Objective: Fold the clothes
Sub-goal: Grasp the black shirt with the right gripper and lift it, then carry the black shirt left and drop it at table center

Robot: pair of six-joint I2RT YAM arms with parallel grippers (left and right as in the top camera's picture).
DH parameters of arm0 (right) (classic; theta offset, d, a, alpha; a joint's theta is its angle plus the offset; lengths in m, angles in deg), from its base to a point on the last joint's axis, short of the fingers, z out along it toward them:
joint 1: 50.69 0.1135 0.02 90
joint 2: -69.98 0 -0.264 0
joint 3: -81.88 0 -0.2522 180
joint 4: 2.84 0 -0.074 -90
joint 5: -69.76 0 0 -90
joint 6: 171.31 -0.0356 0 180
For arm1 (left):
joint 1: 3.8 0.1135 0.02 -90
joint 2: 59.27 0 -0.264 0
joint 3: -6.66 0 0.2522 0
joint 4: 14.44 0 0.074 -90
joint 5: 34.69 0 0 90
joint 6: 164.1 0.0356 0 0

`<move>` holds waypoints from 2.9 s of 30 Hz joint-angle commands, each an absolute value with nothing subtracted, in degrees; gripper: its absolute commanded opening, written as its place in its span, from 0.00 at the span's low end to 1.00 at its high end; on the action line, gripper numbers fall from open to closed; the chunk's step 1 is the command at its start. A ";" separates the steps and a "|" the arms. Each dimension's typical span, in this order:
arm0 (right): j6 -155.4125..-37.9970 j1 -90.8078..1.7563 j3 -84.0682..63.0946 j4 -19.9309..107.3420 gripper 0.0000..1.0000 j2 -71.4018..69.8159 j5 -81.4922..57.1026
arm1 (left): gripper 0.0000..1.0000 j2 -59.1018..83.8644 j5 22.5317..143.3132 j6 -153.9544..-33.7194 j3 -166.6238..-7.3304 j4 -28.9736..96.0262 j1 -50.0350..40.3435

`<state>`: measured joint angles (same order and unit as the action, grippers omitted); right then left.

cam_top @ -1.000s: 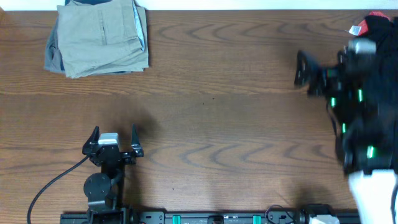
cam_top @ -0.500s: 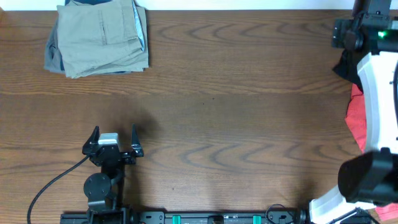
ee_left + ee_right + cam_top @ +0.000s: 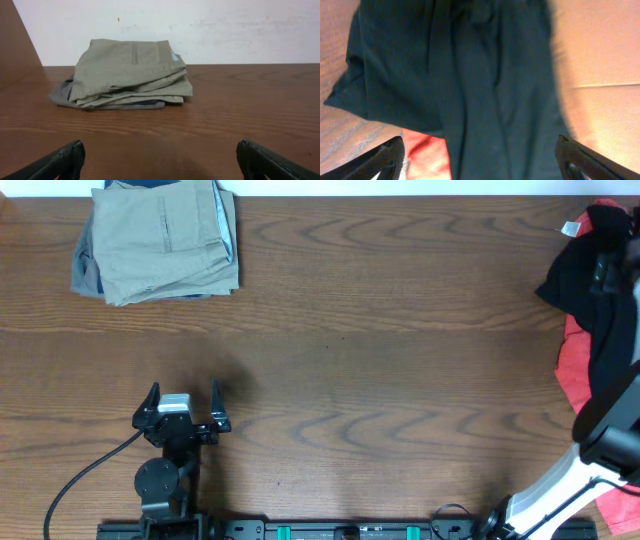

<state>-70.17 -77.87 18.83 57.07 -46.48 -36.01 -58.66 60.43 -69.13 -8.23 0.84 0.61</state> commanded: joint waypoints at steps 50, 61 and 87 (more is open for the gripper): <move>-66.28 -73.56 20.45 51.96 0.01 -62.81 -36.25 | 0.98 -59.04 60.80 -68.34 -7.33 2.81 0.80; -82.59 -73.52 20.93 51.85 0.01 -48.74 -39.33 | 0.98 -59.04 60.80 -68.34 -7.33 2.81 0.80; -88.05 -61.50 20.95 51.28 0.01 -5.68 -24.12 | 0.98 -59.04 60.80 -68.34 -7.33 2.81 0.80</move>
<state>-85.73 -65.39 19.84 51.45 -7.54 -32.45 -58.66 60.43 -69.11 -8.23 0.84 0.61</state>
